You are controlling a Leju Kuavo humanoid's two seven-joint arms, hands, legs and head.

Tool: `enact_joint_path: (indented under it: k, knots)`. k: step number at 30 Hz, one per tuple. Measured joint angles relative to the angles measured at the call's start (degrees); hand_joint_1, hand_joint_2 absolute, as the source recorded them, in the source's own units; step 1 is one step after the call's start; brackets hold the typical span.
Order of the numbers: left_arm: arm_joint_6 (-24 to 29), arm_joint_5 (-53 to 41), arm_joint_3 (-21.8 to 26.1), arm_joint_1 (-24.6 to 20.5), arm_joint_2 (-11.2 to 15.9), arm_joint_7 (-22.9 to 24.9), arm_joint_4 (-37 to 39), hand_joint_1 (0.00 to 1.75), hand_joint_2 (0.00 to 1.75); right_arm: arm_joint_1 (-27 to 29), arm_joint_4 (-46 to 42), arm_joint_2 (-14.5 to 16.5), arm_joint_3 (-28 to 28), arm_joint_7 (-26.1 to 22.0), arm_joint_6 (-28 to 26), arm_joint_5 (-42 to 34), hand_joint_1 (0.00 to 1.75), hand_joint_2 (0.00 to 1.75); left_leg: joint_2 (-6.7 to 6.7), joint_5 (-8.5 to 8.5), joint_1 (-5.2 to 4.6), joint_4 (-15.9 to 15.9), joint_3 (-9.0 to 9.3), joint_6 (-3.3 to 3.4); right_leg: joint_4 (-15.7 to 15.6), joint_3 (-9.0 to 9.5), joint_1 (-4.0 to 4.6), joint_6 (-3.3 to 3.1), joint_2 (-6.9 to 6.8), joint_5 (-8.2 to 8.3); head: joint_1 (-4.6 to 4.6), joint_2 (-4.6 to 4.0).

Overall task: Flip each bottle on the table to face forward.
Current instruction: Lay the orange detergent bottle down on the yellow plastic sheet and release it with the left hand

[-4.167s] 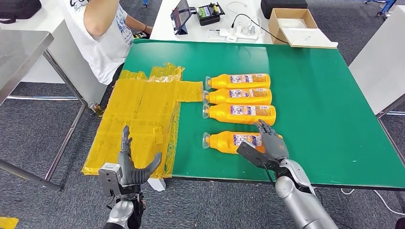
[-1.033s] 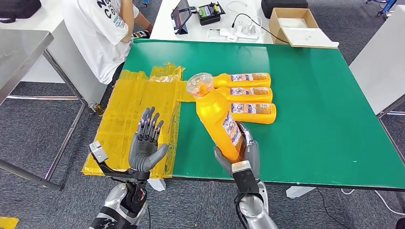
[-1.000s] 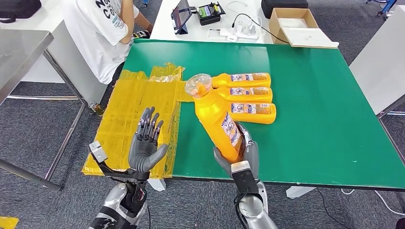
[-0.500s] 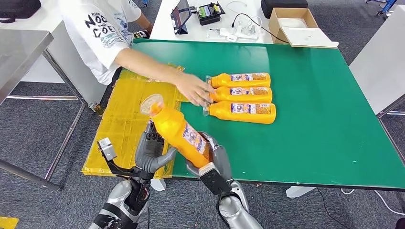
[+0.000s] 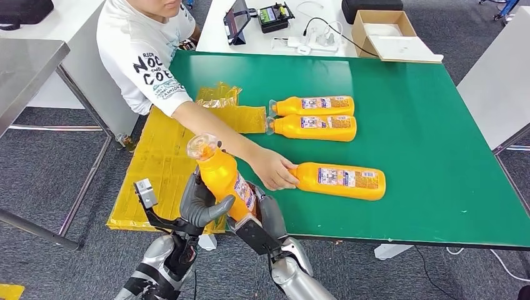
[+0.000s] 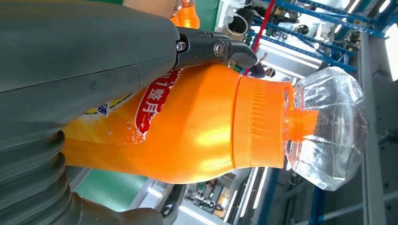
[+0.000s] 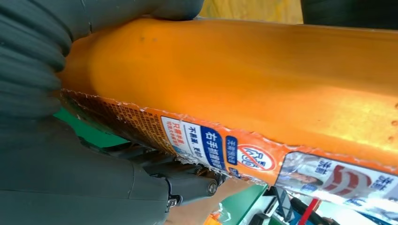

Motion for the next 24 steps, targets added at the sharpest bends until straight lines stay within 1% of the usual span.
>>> enact_joint_path:
  k: [4,8,15,24]
  knots:
    - [-0.7,0.0,0.0,-0.5,0.5,0.5,2.0,0.00,1.75,-0.9,2.4,0.4,0.9,0.8,-2.0,1.4,1.75,1.75,0.00,0.00,0.00,0.0,0.00,0.00,0.0,0.00,0.00,0.00,0.00,0.00,0.01,0.00]
    - [-0.1,-0.7,-0.1,-1.1,0.7,1.5,3.7,0.00,1.75,-1.2,3.7,0.6,1.6,1.2,-3.3,2.1,1.75,1.75,0.00,0.00,-0.01,0.0,-0.01,0.00,0.0,0.00,-0.01,0.00,0.00,0.00,0.00,0.00]
    - [0.6,-1.4,-0.7,-1.6,1.1,2.0,5.5,0.00,1.75,-1.4,5.0,0.8,2.1,1.4,-3.9,2.4,1.75,1.75,0.00,0.00,0.00,0.0,0.00,0.00,0.0,-0.01,0.00,0.00,0.00,0.00,0.00,0.00]
    - [4.6,-5.3,-1.4,-3.0,1.3,2.9,7.8,0.00,1.75,-1.5,5.6,0.8,2.3,1.4,-4.7,2.4,1.75,1.75,0.00,0.00,0.00,0.0,0.00,0.00,0.0,0.00,-0.01,0.00,0.00,0.00,0.00,0.00]
